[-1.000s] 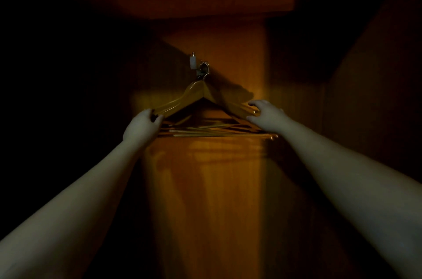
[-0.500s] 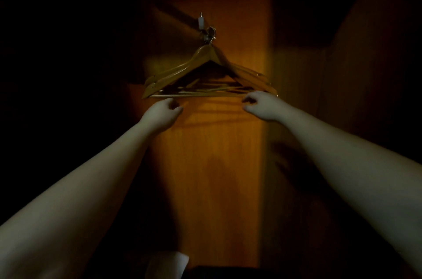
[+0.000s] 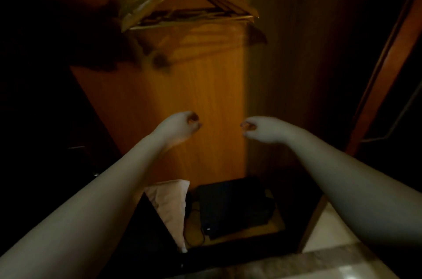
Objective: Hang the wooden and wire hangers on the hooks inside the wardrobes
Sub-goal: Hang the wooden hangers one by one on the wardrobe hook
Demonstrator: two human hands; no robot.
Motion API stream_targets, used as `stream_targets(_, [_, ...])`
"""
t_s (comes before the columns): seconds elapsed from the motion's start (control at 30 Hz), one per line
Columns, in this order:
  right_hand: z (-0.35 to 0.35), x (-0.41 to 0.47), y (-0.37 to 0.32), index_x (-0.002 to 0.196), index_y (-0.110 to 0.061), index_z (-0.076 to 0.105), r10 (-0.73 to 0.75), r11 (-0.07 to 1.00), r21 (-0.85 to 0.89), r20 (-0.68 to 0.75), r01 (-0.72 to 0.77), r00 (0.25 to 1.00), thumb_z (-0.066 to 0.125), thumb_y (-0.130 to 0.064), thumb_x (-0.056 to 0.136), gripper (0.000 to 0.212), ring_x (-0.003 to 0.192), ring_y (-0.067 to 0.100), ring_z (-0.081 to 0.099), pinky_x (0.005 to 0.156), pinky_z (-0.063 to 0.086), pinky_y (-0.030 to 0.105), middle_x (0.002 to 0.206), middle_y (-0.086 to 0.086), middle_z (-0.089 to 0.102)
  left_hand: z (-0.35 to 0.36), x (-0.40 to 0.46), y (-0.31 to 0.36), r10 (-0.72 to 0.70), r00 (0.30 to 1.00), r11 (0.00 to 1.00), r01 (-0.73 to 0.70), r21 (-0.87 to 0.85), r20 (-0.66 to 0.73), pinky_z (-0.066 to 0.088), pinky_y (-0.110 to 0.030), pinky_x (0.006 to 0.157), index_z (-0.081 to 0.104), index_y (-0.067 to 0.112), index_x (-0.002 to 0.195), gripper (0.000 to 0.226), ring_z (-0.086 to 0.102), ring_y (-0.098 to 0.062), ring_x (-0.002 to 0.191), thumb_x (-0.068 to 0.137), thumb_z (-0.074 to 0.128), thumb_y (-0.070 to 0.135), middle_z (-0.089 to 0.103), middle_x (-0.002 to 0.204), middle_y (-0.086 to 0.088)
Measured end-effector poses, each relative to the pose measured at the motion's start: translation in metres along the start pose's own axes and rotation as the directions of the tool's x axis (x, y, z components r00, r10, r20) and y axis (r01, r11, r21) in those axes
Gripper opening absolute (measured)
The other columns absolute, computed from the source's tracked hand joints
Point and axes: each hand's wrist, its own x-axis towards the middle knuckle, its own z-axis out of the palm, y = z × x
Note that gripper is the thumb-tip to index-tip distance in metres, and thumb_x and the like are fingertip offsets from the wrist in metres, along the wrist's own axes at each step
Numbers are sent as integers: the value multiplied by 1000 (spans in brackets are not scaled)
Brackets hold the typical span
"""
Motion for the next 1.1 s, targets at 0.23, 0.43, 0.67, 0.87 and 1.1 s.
stream_targets(0.23, [61,-110,70,143,-26,44,179,982,47,29,-180,983,52,-45,97,51,133,17,44,108,38,34,150,-3,41,98,-13,37,133,979,990,-139,31,154,47,-29,76,49,21,138,43,57,-17,104,100,46,41,55,133,-3])
stream_targets(0.43, [86,-190,158,140,-22,50,347,935,70,11,-347,938,52,-45,97,49,131,18,46,107,35,29,146,-2,47,174,-13,116,268,909,962,-270,-40,318,48,-33,86,54,20,129,35,56,-17,107,100,48,38,59,123,-3])
stream_targets(0.67, [104,-296,289,142,-16,46,569,808,130,82,-575,818,49,-40,99,49,130,21,46,104,36,30,146,6,47,279,-18,251,376,827,914,-406,-17,418,52,-37,85,57,20,124,33,58,-16,100,99,48,39,60,117,-1])
stream_targets(0.87, [101,-407,405,143,-17,46,681,687,212,147,-695,717,47,-37,101,46,131,20,46,102,35,26,147,2,46,383,-27,375,420,748,879,-476,-26,514,51,-41,83,61,22,113,30,59,-16,95,98,46,43,62,106,1])
stream_targets(1.1, [113,-506,511,141,-17,48,804,514,245,195,-822,561,47,-38,100,46,130,21,46,105,35,31,146,3,47,477,-42,497,467,665,854,-510,-103,583,42,-32,71,61,17,102,22,59,-20,86,96,52,36,63,94,0])
